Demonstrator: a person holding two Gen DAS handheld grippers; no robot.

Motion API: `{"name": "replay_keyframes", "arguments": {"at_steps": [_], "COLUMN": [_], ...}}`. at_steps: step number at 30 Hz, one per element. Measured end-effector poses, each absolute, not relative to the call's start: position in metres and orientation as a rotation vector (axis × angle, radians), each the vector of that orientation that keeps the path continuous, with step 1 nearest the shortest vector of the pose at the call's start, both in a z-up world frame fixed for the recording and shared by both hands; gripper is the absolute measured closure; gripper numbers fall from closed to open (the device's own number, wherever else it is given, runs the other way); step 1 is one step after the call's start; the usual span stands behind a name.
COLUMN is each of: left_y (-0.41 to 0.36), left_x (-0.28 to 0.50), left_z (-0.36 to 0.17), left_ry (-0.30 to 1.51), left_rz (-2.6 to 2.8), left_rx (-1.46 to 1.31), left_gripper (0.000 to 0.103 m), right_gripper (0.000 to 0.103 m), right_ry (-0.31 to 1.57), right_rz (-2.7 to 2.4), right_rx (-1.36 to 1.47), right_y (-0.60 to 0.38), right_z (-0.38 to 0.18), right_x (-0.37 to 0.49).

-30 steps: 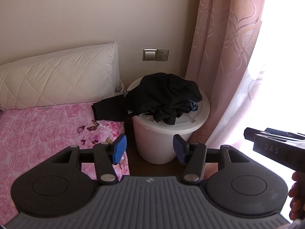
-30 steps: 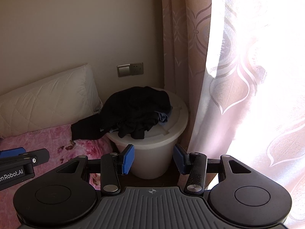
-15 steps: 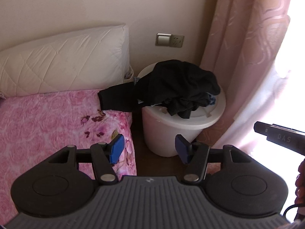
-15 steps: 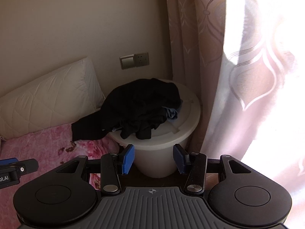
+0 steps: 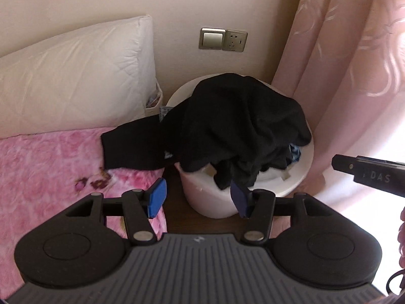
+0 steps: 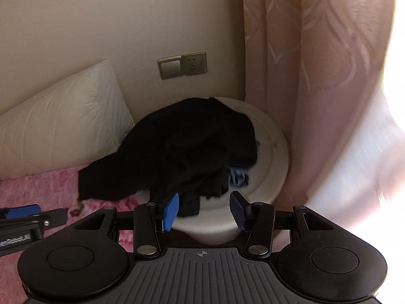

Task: Fold clothes
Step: 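Close both grippers on the black garment on the bin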

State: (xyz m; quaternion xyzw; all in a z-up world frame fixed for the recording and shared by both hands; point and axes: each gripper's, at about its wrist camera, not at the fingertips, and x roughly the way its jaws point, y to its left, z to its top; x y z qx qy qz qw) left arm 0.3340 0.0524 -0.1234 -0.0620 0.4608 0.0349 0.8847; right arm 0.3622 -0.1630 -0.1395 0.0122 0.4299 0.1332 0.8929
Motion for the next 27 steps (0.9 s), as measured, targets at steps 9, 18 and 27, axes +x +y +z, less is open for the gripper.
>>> {"name": "replay_keyframes", "arguments": {"at_steps": [9, 18, 27], "left_y": [0.068, 0.09, 0.113], "left_x": [0.418, 0.471, 0.511], "left_z": [-0.172, -0.211, -0.246], "left_ry": [1.018, 1.063, 1.096], "left_rz": [0.072, 0.104, 0.149], "left_rx": [-0.213, -0.382, -0.588], "left_gripper": [0.051, 0.051, 0.048], "right_gripper": [0.054, 0.054, 0.036], "right_ry": [0.963, 1.073, 1.147], "right_rz": [0.307, 0.267, 0.181], "right_rx": [0.025, 0.634, 0.841], "right_y": [-0.16, -0.2, -0.214], "right_z": [-0.177, -0.218, -0.247], "right_x": [0.445, 0.512, 0.555]}}
